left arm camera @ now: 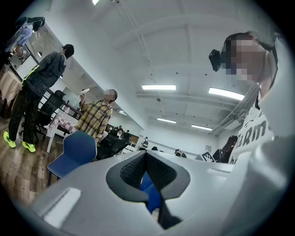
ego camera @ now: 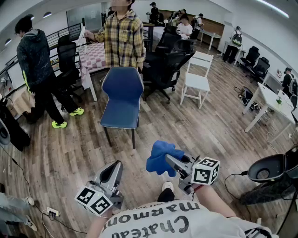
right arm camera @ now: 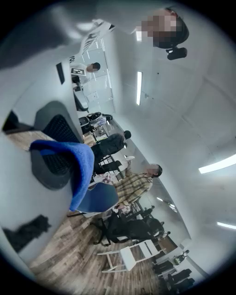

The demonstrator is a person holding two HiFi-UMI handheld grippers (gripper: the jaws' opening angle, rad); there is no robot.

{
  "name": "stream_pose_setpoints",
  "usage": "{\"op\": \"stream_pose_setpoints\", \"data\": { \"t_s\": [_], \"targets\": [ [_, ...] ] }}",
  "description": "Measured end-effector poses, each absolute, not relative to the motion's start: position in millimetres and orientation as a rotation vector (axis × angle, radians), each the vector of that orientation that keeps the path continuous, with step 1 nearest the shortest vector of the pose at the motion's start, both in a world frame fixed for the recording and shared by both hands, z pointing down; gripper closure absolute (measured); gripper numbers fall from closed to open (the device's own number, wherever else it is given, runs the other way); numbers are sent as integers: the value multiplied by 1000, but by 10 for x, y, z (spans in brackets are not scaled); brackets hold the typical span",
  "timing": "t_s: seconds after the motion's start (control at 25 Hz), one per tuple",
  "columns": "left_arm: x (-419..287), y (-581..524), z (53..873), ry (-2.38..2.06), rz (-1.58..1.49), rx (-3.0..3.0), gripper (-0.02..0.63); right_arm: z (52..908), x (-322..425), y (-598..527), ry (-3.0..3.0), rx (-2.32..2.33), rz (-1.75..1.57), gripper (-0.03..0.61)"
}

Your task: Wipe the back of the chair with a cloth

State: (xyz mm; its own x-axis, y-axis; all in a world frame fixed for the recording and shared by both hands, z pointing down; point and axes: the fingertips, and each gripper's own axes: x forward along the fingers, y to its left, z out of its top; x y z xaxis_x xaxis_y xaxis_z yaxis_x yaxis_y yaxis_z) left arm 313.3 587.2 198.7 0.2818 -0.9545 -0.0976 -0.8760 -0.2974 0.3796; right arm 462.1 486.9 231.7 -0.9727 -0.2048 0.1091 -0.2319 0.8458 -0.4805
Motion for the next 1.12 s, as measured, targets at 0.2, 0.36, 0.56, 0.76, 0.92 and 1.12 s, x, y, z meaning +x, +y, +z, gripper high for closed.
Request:
{"op": "stream_pose_setpoints", "data": {
  "t_s": [0.2,0.36,0.56,0.76,0.92,1.12],
  "targets": [
    [3095,5869,2001,-1686,-452,2301,609,2333,4563,4878,-2963,340,774,534],
    [3049,5848,1991,-1688,-460,2298,610,2334,4516,4857,-2955,335,770,534],
    [3003,5875,1963,-1698,-461,2299,610,2290,4464,4877,-2963,315,758,532],
    [2969,5864,1946,-1706,-448,2292,609,2245,4391,4874,-2967,283,732,532],
    [2955,5836,1976,-1722,-442,2280,609,2284,4361,4835,-2955,278,707,532],
    [2894,5757,2001,-1741,-451,2262,609,2322,4335,4684,-2946,299,746,532]
  ]
}}
